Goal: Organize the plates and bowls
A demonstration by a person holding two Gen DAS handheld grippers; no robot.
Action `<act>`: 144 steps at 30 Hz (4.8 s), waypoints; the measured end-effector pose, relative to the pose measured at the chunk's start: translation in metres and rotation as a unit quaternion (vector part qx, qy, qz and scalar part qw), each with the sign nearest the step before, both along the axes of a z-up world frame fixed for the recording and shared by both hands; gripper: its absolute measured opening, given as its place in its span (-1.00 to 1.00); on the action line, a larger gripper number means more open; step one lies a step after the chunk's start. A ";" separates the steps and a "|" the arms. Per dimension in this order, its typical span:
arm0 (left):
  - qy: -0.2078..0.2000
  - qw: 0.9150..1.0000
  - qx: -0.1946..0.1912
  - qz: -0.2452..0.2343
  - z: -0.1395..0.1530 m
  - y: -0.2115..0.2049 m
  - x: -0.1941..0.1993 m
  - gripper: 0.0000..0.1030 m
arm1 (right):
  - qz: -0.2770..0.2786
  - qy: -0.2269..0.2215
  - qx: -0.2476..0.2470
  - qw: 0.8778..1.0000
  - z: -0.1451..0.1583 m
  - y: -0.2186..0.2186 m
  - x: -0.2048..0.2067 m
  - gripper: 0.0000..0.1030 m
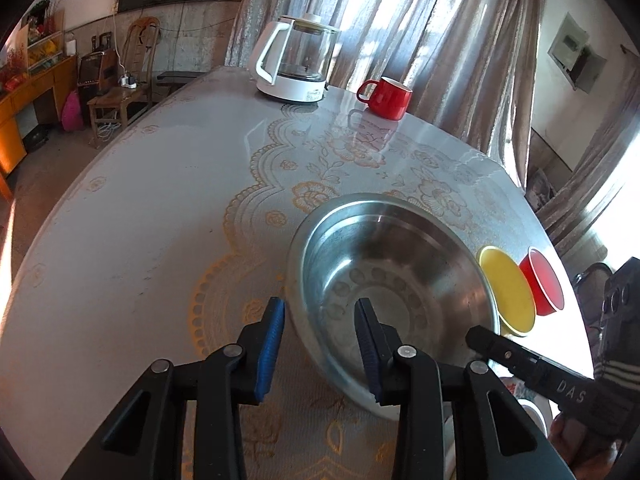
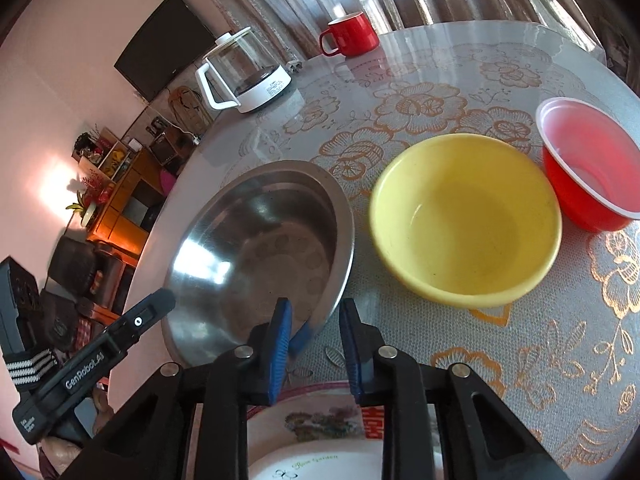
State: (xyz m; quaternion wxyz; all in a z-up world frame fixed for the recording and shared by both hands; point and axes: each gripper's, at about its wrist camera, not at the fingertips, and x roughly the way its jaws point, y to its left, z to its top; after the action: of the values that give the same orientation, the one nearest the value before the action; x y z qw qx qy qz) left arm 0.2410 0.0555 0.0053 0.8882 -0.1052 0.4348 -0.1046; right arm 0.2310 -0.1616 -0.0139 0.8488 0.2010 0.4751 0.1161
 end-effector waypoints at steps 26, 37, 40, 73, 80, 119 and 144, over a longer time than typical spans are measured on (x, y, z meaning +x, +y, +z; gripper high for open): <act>-0.033 0.999 0.000 0.000 -0.002 0.020 -0.055 -0.44 | 0.034 -0.009 -0.027 0.999 0.004 0.023 -0.002 -0.61; -0.036 0.999 -0.003 0.035 -0.005 0.053 -0.096 -0.43 | 0.086 -0.012 -0.053 0.995 0.003 0.059 -0.008 -0.60; -0.037 0.998 -0.002 0.045 -0.005 0.061 -0.111 -0.43 | 0.107 -0.014 -0.062 0.992 0.003 0.072 -0.014 -0.59; -0.070 0.979 0.124 0.145 0.003 0.078 -0.236 -0.30 | 0.208 -0.051 -0.108 0.971 0.006 0.122 -0.119 -0.40; -0.076 0.972 0.152 0.161 0.009 0.080 -0.246 -0.22 | 0.197 -0.059 -0.098 0.974 0.012 0.112 -0.127 -0.40; -0.157 0.963 0.203 0.082 0.054 0.019 -0.246 0.18 | 0.123 -0.090 -0.061 0.986 0.028 0.058 -0.144 -0.40; -0.172 0.954 0.238 -0.056 0.056 -0.092 -0.194 0.18 | 0.003 -0.080 -0.042 0.996 0.024 -0.039 -0.133 -0.40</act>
State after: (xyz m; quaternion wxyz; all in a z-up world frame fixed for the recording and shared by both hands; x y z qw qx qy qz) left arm 0.0466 -0.0362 0.0615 0.9415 0.1532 0.2934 -0.0639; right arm 0.0982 -0.2009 0.0101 0.8916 0.1537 0.4103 0.1143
